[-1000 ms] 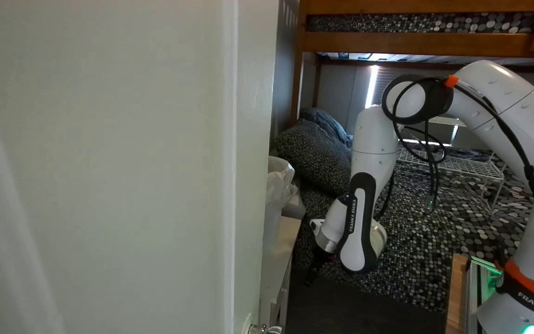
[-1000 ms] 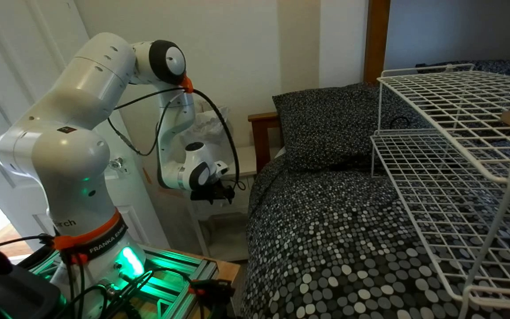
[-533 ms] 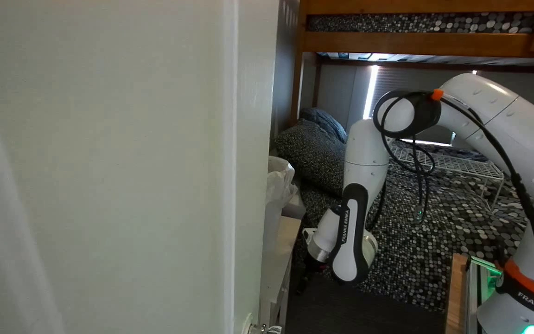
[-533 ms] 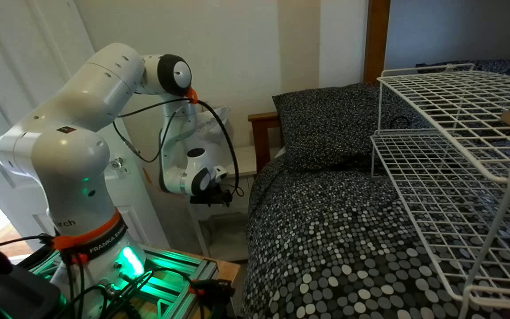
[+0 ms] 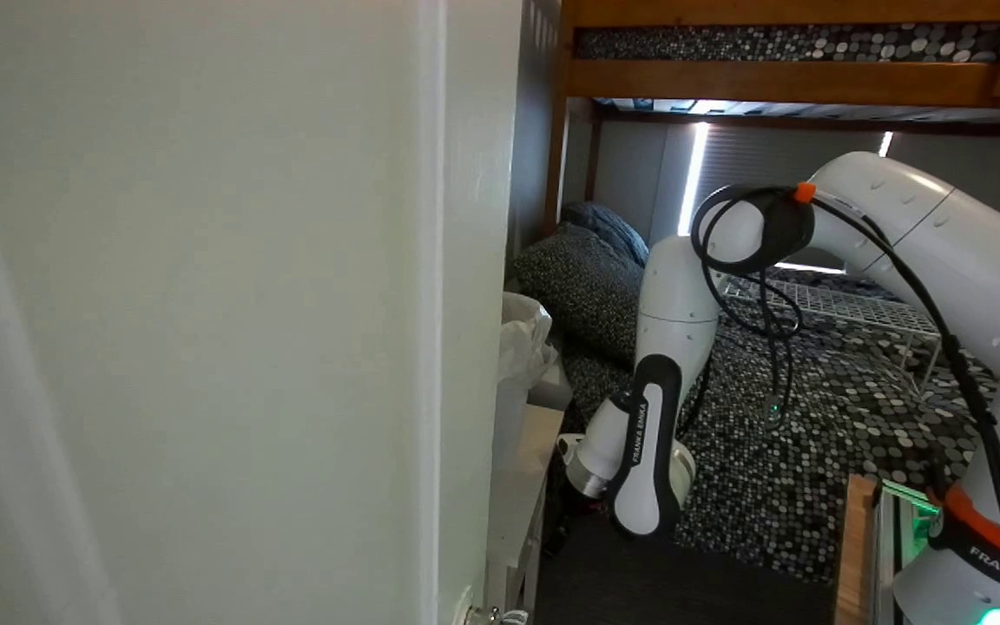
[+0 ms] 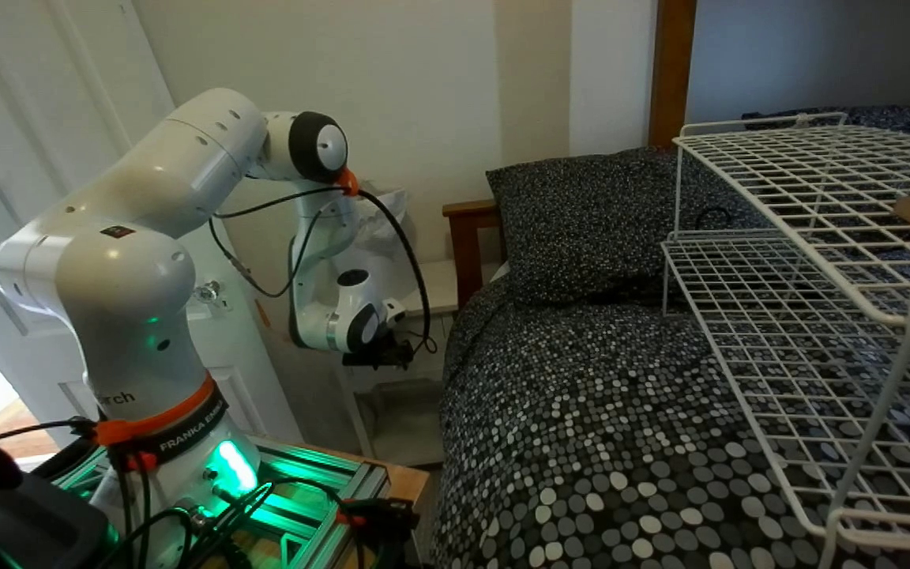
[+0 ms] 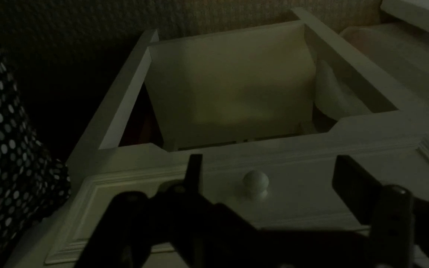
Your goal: Open the bottom drawer
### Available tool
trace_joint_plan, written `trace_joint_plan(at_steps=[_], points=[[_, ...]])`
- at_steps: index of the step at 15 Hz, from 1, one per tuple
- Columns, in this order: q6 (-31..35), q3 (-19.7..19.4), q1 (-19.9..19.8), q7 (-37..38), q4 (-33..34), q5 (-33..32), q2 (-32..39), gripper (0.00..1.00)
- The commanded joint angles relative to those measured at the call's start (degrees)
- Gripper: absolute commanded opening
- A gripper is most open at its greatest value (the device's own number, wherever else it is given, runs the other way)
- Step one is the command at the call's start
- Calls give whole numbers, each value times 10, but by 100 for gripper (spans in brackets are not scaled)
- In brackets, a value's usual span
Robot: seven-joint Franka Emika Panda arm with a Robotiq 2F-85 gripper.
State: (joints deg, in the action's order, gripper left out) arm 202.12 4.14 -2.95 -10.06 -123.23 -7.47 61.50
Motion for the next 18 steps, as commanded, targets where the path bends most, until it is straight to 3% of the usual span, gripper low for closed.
trace_joint_plan(at_steps=[1,2,4,5,9,12,13,15,16,18], points=[[13,3,-8,7,27,-27,30,74],[14,4,-9,7,32,-30,34,69],[19,5,-11,6,40,-35,41,74],[23,3,-10,5,45,-37,45,68],[38,3,-12,3,60,-50,59,65],[44,1,-13,3,70,-56,67,51],[45,2,-14,3,73,-58,70,53],[47,4,-18,3,79,-64,75,29],[48,4,-20,2,82,-68,78,28],[49,4,-22,1,86,-75,82,12]])
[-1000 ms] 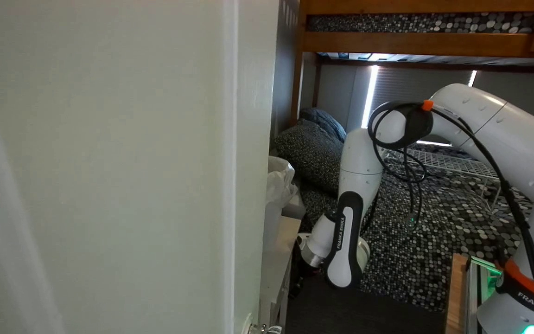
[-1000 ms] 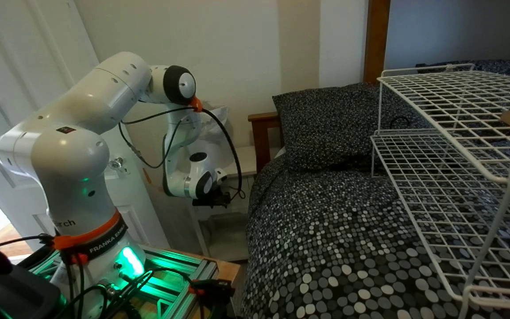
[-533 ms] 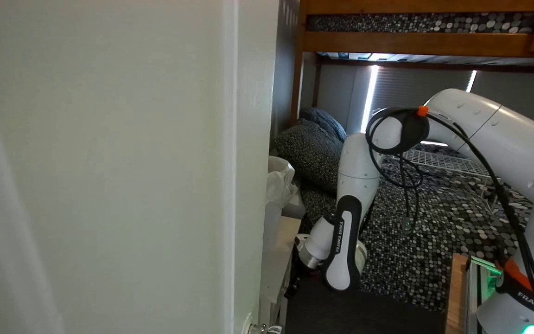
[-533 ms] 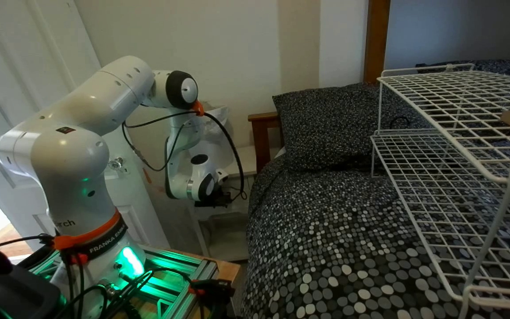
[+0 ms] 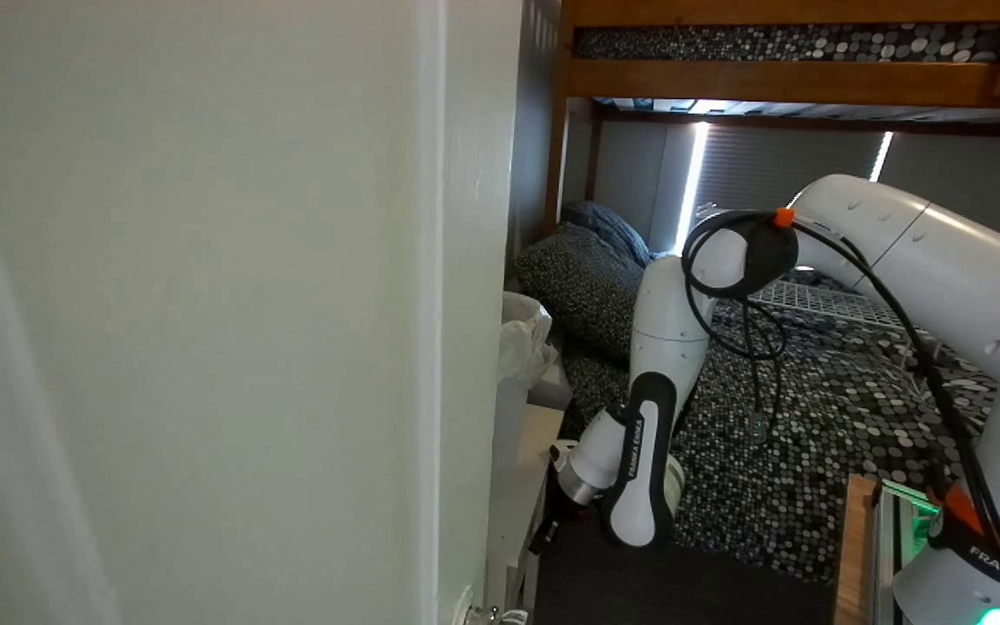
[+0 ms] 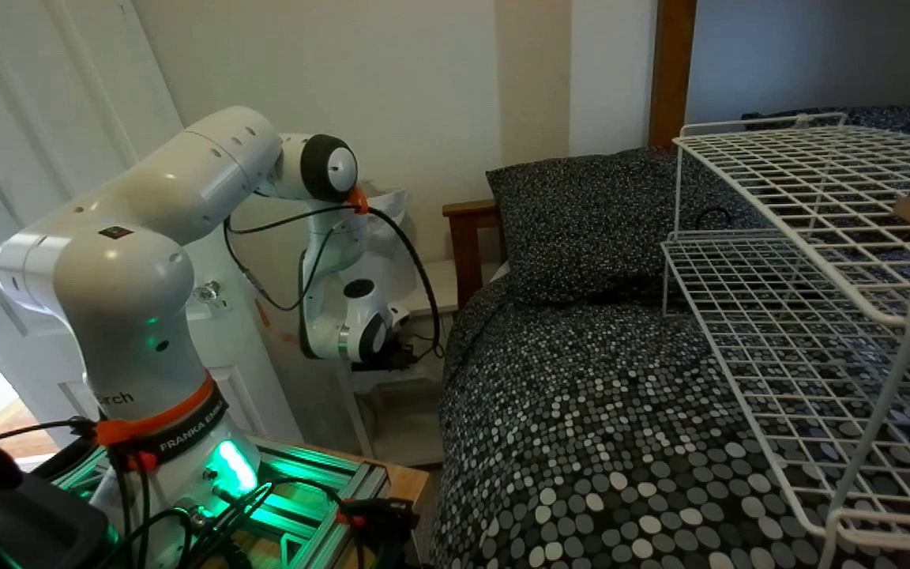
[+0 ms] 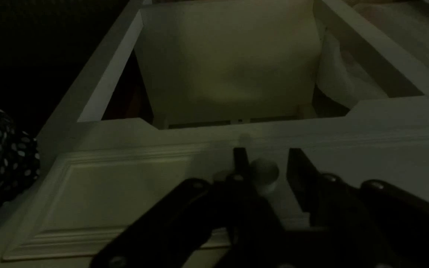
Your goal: Open the bottom drawer
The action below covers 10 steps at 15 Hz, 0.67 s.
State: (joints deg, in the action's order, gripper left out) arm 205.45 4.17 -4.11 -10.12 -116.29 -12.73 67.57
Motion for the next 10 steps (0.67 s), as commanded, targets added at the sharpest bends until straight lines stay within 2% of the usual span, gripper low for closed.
trace_joint_plan(at_steps=[1,2,3,5,10], points=[[16,4,-12,2,19,-24,23,3],[17,4,-13,2,20,-26,24,1],[17,4,-13,2,18,-28,23,6],[9,4,-12,6,14,-26,18,6],[-64,-15,10,16,-40,-1,-26,6]])
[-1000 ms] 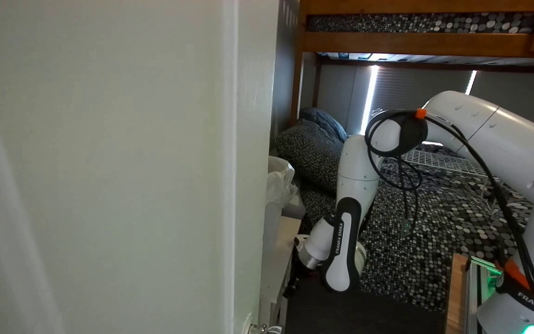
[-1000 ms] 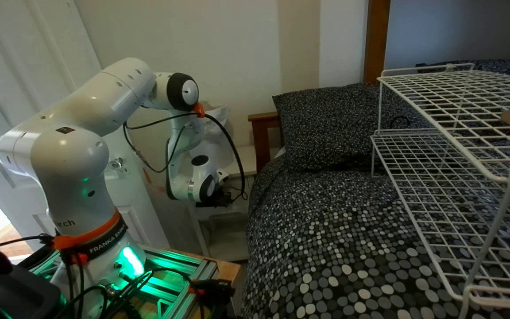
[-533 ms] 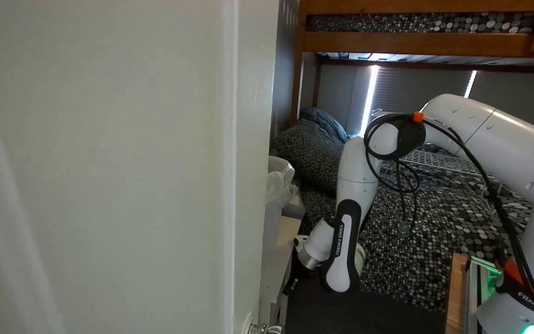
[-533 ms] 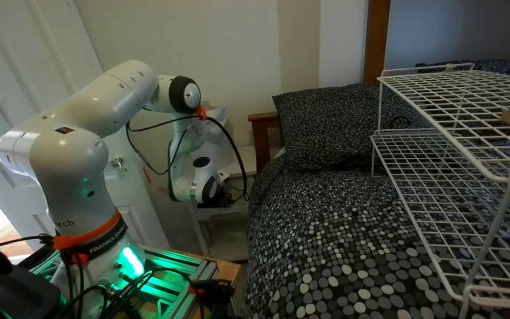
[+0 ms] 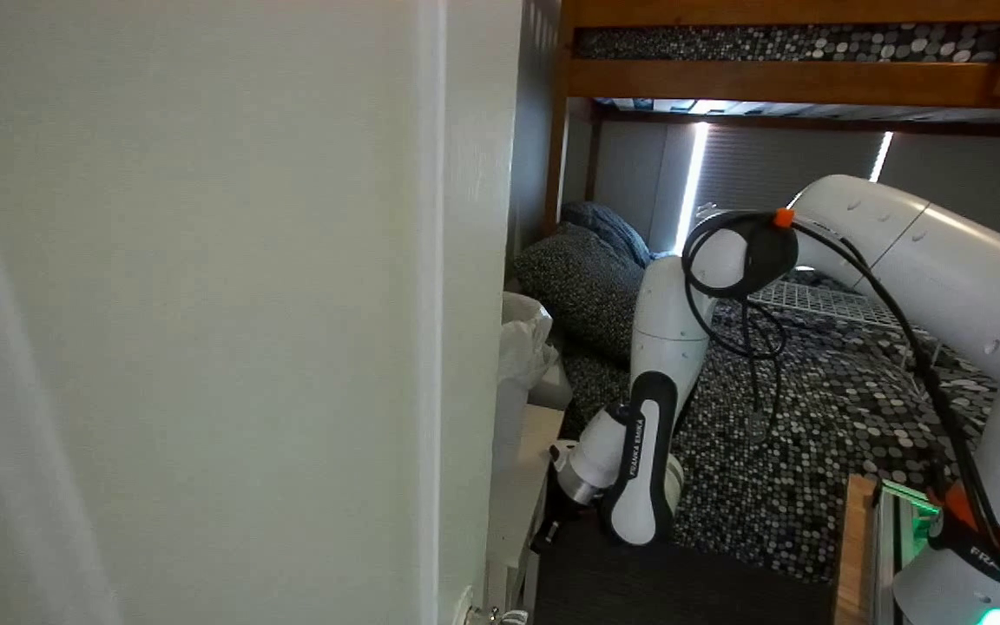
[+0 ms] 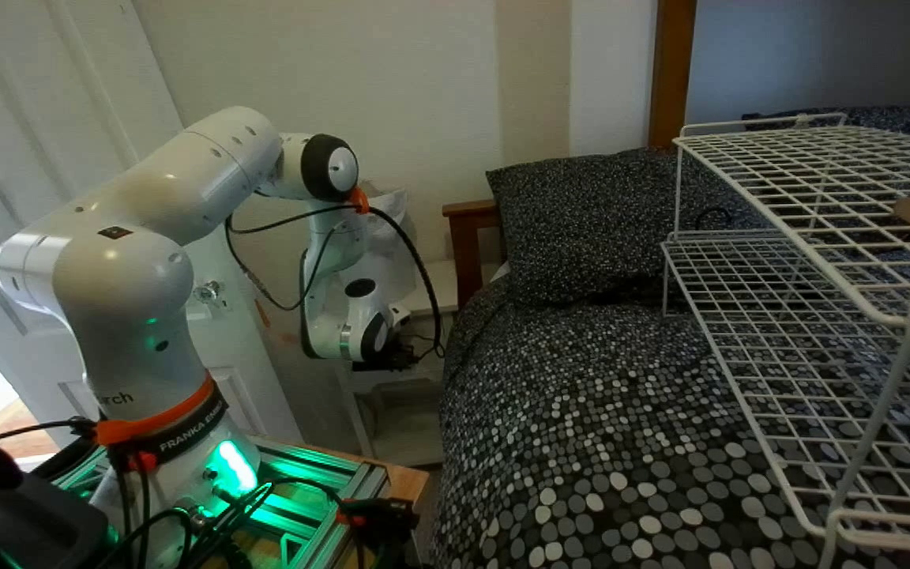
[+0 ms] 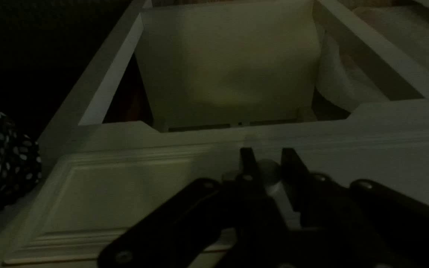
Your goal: Open the bottom drawer
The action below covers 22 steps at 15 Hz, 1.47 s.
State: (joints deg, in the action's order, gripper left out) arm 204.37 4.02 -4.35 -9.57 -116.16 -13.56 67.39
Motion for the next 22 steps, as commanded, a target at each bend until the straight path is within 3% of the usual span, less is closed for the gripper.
trace_joint_plan(at_steps=[1,9,14,15,16,22], points=[[-71,-15,11,7,-54,3,-35,6],[-193,-38,0,-12,-157,-1,-108,6],[-194,-44,1,-34,-169,-3,-110,6],[-198,-49,6,-34,-167,-1,-109,47],[-199,-49,7,-32,-164,2,-108,48],[-212,-28,-3,-22,-190,8,-140,92]])
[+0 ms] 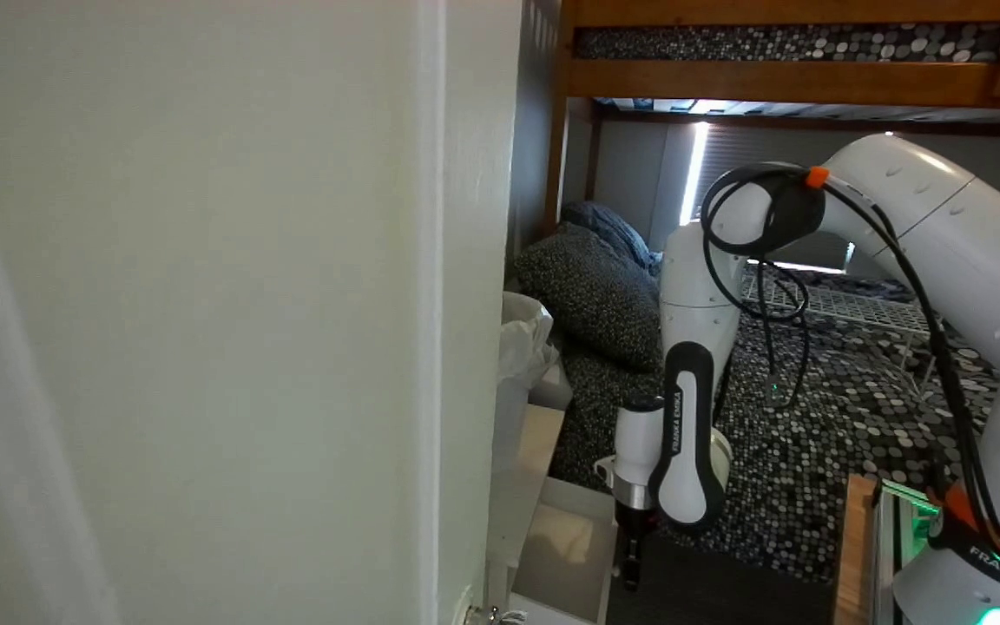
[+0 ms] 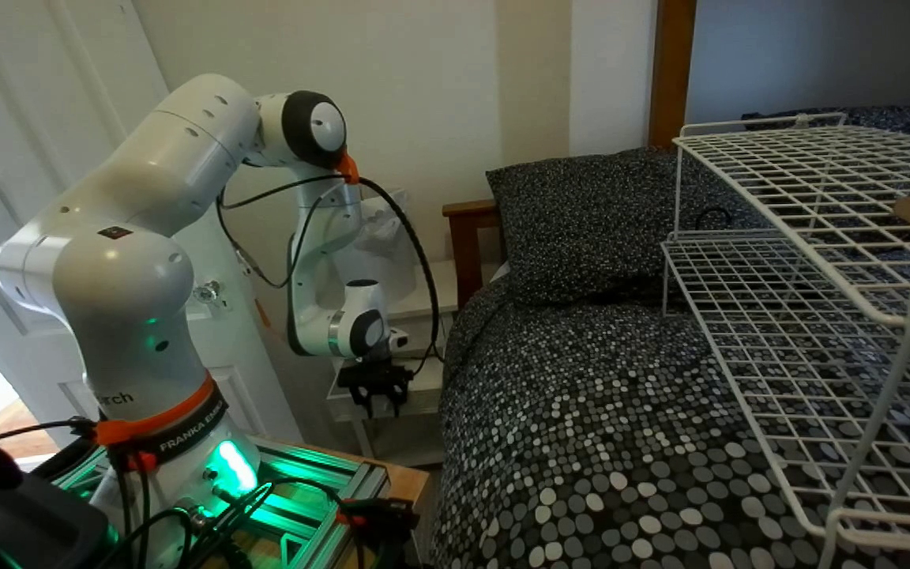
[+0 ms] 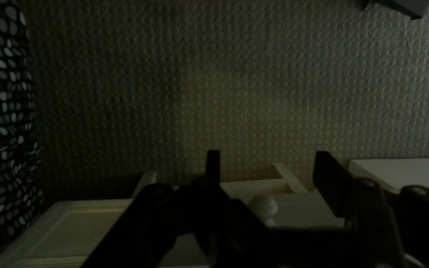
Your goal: Open the bottom drawer
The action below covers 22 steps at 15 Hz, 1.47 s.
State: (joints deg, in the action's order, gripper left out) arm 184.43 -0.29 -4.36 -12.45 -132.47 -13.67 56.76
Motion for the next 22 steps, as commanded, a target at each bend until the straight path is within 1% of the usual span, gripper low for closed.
trace_joint_plan(at_steps=[1,3,4,8,10,11,12,13,14,15,16,17,18,20,22], points=[[-18,24,-3,17,-43,16,-56,99],[-12,37,-2,36,-71,28,-101,100],[-25,46,-6,48,-84,37,-129,100],[-29,33,26,121,-109,106,-229,100],[-35,6,60,143,-115,130,-274,99],[-50,-19,85,151,-116,137,-297,100],[-53,-35,101,160,-118,140,-314,100],[-66,-48,114,168,-121,141,-333,100],[-83,-52,120,172,-125,139,-354,100],[-102,-48,119,176,-130,137,-375,100],[-121,-54,128,184,-136,133,-395,100],[-146,-34,114,178,-141,132,-416,100],[-110,-37,106,171,-110,123,-365,100],[-136,-31,104,173,-120,121,-396,100],[-139,-30,103,173,-128,121,-407,100]])
